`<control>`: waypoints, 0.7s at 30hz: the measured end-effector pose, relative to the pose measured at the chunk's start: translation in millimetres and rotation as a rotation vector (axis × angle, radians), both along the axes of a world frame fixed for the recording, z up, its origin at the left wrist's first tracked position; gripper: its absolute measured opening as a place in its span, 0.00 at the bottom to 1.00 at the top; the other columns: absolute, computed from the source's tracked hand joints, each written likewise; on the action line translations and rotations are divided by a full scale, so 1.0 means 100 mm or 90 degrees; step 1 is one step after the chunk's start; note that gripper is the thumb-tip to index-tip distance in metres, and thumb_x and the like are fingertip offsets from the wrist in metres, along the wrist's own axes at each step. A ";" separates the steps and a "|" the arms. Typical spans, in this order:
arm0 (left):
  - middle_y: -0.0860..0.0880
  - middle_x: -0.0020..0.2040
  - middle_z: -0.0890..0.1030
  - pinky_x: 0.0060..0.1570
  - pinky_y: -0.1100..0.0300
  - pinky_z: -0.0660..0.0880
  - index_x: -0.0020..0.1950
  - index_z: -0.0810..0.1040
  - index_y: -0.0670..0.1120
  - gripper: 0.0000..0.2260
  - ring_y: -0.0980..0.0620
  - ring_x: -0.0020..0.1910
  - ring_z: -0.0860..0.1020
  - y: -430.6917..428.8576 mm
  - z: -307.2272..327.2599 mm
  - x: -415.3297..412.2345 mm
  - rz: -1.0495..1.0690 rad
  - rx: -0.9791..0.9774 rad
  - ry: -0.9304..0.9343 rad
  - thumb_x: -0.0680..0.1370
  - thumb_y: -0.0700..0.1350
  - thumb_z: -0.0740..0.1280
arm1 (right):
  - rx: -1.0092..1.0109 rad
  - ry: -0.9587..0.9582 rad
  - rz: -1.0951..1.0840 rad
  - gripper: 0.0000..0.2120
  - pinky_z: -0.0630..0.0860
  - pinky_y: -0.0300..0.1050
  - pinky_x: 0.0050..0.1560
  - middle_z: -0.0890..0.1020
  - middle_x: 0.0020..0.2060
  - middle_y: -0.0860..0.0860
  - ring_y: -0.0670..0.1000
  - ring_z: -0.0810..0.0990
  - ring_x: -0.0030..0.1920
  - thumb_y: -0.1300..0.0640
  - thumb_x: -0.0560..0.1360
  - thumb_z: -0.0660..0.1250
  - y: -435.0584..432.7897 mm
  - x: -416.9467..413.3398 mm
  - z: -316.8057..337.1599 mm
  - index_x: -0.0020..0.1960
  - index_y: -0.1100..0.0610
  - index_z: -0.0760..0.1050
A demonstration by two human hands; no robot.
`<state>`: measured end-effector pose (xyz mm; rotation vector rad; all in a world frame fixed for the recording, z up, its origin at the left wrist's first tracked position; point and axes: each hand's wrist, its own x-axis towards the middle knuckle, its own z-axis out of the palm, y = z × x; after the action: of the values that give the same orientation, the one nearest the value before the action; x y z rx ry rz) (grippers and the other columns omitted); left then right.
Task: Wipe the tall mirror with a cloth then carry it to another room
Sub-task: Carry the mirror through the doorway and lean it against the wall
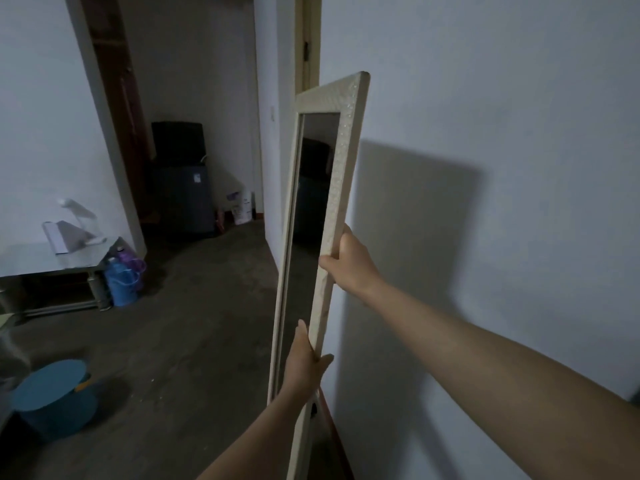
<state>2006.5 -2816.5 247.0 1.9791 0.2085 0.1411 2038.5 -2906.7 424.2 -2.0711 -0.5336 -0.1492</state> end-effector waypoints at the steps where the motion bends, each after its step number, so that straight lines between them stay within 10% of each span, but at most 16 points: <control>1: 0.44 0.75 0.66 0.68 0.43 0.71 0.79 0.49 0.46 0.41 0.43 0.72 0.68 -0.02 -0.02 0.01 -0.015 0.005 0.008 0.74 0.39 0.71 | 0.000 0.011 -0.001 0.26 0.77 0.49 0.56 0.72 0.53 0.49 0.53 0.75 0.55 0.63 0.76 0.64 -0.05 0.00 0.01 0.71 0.57 0.59; 11: 0.48 0.76 0.65 0.71 0.44 0.66 0.78 0.52 0.48 0.38 0.48 0.74 0.65 -0.04 -0.11 -0.04 -0.075 0.019 0.006 0.74 0.41 0.70 | -0.031 0.042 0.018 0.28 0.76 0.57 0.62 0.71 0.66 0.57 0.58 0.72 0.65 0.60 0.77 0.64 -0.28 0.03 0.01 0.73 0.56 0.57; 17: 0.49 0.75 0.66 0.68 0.44 0.71 0.79 0.49 0.51 0.38 0.48 0.72 0.68 -0.12 -0.13 -0.04 -0.088 0.047 0.006 0.76 0.41 0.68 | -0.060 -0.005 -0.025 0.19 0.79 0.38 0.43 0.76 0.55 0.51 0.52 0.77 0.57 0.55 0.77 0.66 -0.47 0.04 -0.06 0.65 0.57 0.66; 21: 0.48 0.74 0.69 0.67 0.45 0.72 0.79 0.49 0.52 0.36 0.48 0.70 0.70 -0.23 -0.12 0.02 -0.091 0.063 0.016 0.77 0.42 0.66 | -0.107 -0.033 -0.090 0.14 0.80 0.46 0.48 0.79 0.55 0.57 0.55 0.79 0.54 0.55 0.77 0.66 -0.54 0.05 -0.10 0.58 0.62 0.70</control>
<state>2008.4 -2839.0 235.0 2.0869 0.0772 0.0336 2043.1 -2961.2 414.6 -2.2758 -0.4433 -0.2495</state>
